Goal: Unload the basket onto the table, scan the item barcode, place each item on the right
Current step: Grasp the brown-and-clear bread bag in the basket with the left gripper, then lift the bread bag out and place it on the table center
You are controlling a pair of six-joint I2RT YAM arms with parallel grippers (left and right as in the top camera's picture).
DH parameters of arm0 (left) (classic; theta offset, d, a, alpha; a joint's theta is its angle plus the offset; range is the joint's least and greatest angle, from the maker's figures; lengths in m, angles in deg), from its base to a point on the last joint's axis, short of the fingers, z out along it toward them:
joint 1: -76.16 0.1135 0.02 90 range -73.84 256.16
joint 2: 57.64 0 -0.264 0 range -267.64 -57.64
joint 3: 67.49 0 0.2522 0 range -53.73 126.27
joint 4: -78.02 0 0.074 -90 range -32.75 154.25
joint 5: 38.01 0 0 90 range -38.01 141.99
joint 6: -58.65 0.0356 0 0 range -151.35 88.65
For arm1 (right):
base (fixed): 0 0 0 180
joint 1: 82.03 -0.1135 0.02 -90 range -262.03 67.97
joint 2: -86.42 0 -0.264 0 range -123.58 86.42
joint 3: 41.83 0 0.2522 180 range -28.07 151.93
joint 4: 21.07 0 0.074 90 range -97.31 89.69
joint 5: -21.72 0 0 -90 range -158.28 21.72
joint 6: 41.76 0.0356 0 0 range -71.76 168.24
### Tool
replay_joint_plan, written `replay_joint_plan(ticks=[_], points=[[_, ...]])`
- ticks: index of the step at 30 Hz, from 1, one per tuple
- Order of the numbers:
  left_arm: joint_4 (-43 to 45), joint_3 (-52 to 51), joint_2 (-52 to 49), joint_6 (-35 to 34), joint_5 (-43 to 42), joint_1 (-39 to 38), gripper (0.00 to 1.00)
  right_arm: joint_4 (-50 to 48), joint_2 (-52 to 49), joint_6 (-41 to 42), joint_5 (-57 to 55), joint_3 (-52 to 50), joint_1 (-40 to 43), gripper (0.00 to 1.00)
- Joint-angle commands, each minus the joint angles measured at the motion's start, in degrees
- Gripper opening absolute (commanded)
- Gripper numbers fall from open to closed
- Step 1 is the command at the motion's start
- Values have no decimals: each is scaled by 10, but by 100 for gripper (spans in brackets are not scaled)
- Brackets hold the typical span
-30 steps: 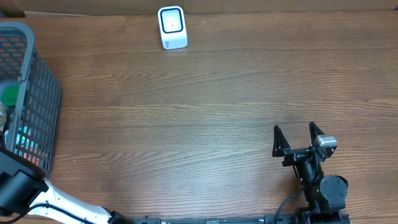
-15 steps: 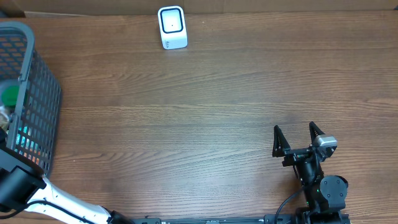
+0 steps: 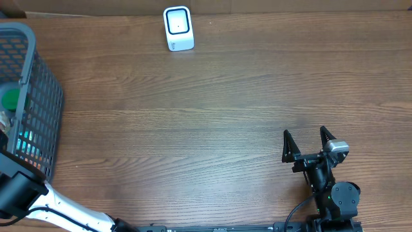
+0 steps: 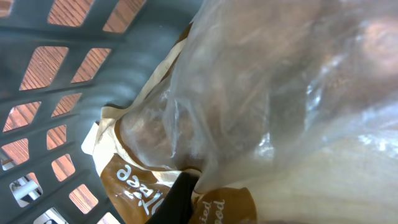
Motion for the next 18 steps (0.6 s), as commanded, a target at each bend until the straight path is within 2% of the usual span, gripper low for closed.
replay_joint_plan(ticks=[1, 11, 18], points=[[0, 10, 57, -13, 5, -17, 4, -2, 7, 1, -5, -6, -3, 100], [47, 10, 247, -54, 1, -79, 4, -2, 7, 1, -5, -6, -3, 100], [75, 10, 378, -66, 1, -170, 4, -2, 7, 1, -5, -6, -3, 100]])
